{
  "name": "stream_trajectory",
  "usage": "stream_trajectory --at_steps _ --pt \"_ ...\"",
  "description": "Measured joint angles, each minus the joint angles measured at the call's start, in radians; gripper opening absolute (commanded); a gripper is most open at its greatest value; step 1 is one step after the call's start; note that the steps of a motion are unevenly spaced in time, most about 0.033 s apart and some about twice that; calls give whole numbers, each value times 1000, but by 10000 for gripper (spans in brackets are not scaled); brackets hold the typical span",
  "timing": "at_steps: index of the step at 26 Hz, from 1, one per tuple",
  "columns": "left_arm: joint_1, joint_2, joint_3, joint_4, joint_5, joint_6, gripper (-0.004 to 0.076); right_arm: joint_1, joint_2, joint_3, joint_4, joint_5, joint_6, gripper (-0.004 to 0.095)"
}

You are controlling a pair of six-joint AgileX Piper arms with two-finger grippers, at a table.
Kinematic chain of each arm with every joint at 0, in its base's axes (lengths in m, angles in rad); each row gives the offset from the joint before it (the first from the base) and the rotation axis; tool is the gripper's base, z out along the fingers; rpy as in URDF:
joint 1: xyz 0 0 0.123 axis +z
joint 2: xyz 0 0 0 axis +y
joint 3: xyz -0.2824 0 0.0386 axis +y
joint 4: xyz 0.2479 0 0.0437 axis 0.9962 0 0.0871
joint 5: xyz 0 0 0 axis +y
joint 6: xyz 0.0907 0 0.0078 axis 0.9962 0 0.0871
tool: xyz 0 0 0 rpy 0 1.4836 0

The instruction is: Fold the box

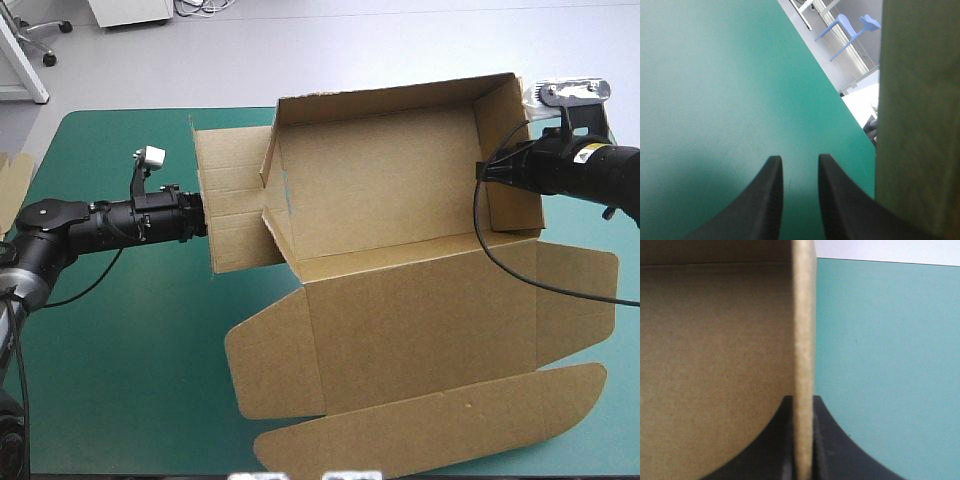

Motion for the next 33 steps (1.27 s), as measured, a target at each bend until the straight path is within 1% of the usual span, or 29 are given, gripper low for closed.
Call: stream_trajectory --at_steps 5,6,13,20,22,23,25,33 --pt "0 -53 1 -6 0 10 329 0 21 0 -2 -18 0 -19" --pt "0 -64 1 -10 0 10 342 0 28 0 4 -19 0 -19" --pt "0 -112 1 -73 8 10 344 0 62 1 54 -33 0 -19" --pt "0 -113 1 -149 7 6 347 0 77 1 57 -39 0 -19" --pt "0 -113 1 -204 7 5 382 0 95 1 57 -41 0 -19" --pt "0 -113 1 -211 7 4 416 0 100 1 57 -43 0 -19" --pt "-1 -113 1 -217 7 -1 440 0 111 1 57 -46 0 -19" --pt "-101 -113 1 -219 4 -1 440 0 120 1 58 -55 0 -19"
